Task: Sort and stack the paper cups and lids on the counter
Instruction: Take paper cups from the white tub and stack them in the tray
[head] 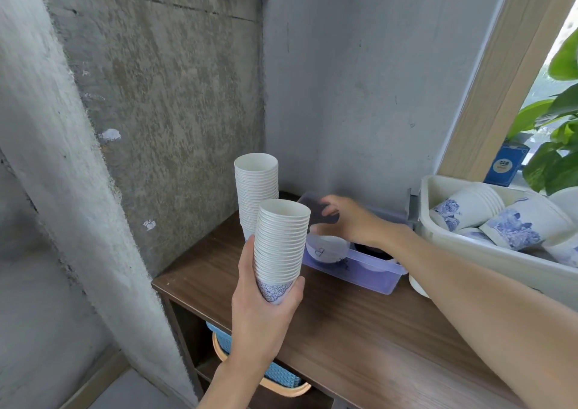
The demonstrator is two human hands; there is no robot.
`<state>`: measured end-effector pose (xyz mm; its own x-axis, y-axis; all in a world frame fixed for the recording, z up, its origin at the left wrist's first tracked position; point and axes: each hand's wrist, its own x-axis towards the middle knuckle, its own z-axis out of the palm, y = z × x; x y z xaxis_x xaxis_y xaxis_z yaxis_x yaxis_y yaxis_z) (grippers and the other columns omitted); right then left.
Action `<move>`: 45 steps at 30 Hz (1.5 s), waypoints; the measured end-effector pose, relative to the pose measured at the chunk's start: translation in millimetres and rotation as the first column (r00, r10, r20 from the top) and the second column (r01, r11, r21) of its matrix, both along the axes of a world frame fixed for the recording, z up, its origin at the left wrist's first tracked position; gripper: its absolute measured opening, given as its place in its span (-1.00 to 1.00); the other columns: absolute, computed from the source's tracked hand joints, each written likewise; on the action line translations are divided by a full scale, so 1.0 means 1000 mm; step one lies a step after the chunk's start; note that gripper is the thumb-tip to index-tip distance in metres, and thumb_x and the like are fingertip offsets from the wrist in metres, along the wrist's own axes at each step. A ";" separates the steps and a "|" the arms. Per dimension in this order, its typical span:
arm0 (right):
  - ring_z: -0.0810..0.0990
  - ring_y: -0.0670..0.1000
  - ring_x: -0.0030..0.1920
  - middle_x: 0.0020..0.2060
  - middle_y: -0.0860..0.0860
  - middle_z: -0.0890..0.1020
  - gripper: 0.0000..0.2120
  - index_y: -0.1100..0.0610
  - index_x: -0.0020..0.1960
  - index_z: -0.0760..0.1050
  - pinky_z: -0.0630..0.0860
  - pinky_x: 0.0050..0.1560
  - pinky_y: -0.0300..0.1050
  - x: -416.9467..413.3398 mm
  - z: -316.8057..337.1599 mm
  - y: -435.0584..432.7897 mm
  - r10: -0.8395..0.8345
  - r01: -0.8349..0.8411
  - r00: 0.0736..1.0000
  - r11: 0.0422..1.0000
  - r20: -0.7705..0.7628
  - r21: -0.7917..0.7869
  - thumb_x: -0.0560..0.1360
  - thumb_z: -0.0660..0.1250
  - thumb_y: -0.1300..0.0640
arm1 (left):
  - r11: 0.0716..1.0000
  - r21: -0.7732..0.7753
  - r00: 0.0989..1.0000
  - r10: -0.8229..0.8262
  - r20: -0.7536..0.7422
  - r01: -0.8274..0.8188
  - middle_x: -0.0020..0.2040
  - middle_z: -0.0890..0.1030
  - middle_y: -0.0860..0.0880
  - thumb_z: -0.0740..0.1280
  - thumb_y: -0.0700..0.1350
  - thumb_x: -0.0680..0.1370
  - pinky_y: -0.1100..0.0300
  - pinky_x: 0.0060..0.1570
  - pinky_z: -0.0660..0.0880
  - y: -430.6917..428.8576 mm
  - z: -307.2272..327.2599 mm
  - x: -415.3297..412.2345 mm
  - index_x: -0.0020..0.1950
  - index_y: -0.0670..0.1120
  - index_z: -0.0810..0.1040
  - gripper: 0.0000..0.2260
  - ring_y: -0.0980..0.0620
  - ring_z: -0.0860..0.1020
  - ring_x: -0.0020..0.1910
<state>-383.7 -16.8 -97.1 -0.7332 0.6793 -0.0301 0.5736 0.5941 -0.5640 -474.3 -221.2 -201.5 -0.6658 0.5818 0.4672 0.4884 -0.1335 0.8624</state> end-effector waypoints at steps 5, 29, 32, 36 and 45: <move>0.51 0.03 0.20 0.24 -0.09 0.54 -0.36 -0.09 0.37 0.35 0.45 0.20 0.01 -0.001 -0.021 0.019 -0.015 -0.025 0.974 0.985 0.225 0.173 0.38 0.33 -0.34 | 1.000 0.008 1.000 0.006 -0.003 -0.006 0.32 0.46 0.33 0.60 -0.01 0.39 0.62 0.06 0.36 -0.001 0.000 0.001 0.41 0.54 0.09 -0.11 0.32 0.46 0.28; 0.54 0.00 -0.14 -0.16 -0.01 0.59 -0.85 0.12 0.07 0.52 0.43 -0.13 -0.12 0.030 0.026 -0.021 -0.138 0.282 0.880 0.922 -0.455 0.266 0.52 0.34 0.12 | 1.000 -0.008 1.000 -0.012 -0.021 0.012 0.24 0.35 0.59 0.58 0.03 0.41 0.65 0.02 0.35 -0.002 0.004 0.002 0.47 0.44 0.09 -0.14 0.46 0.42 0.24; 0.55 -0.07 -0.17 -0.20 -0.08 0.60 -0.87 0.05 0.05 0.51 0.39 -0.16 -0.20 0.052 0.032 -0.040 -0.195 0.314 0.865 0.928 -0.462 0.198 0.51 0.36 0.08 | 1.000 -0.010 1.000 -0.021 -0.003 0.021 0.18 0.37 0.60 0.58 0.05 0.41 0.56 -0.03 0.42 -0.001 0.003 0.002 0.46 0.34 0.13 -0.19 0.50 0.42 0.19; 0.51 -0.15 -0.28 -0.33 -0.14 0.55 -0.92 -0.02 -0.12 0.48 0.38 -0.27 -0.27 0.088 0.021 -0.067 -0.305 0.387 0.828 0.918 -0.469 0.085 0.46 0.39 0.10 | 0.997 0.006 0.995 -0.074 0.060 0.073 0.06 0.45 0.58 0.56 0.08 0.43 0.34 -0.04 0.44 -0.001 0.007 0.008 0.22 0.50 0.16 -0.34 0.50 0.48 0.09; 0.53 -0.15 -0.29 -0.29 -0.08 0.61 -0.93 0.06 -0.06 0.53 0.34 -0.38 -0.26 0.174 -0.008 -0.090 -0.455 0.473 0.853 0.881 -0.258 0.009 0.47 0.40 0.13 | 0.971 0.050 0.962 -0.240 0.131 0.235 0.15 0.57 0.30 0.55 0.17 0.39 -0.22 0.07 0.62 0.011 0.011 0.031 0.41 0.32 0.29 -0.33 0.15 0.61 0.06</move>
<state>-210.1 -106.8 -105.5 -0.3107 0.9359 0.1662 0.6441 0.3359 -0.6872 -443.1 -210.4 -190.3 -0.5684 0.7165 0.4044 0.3185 -0.2616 0.9111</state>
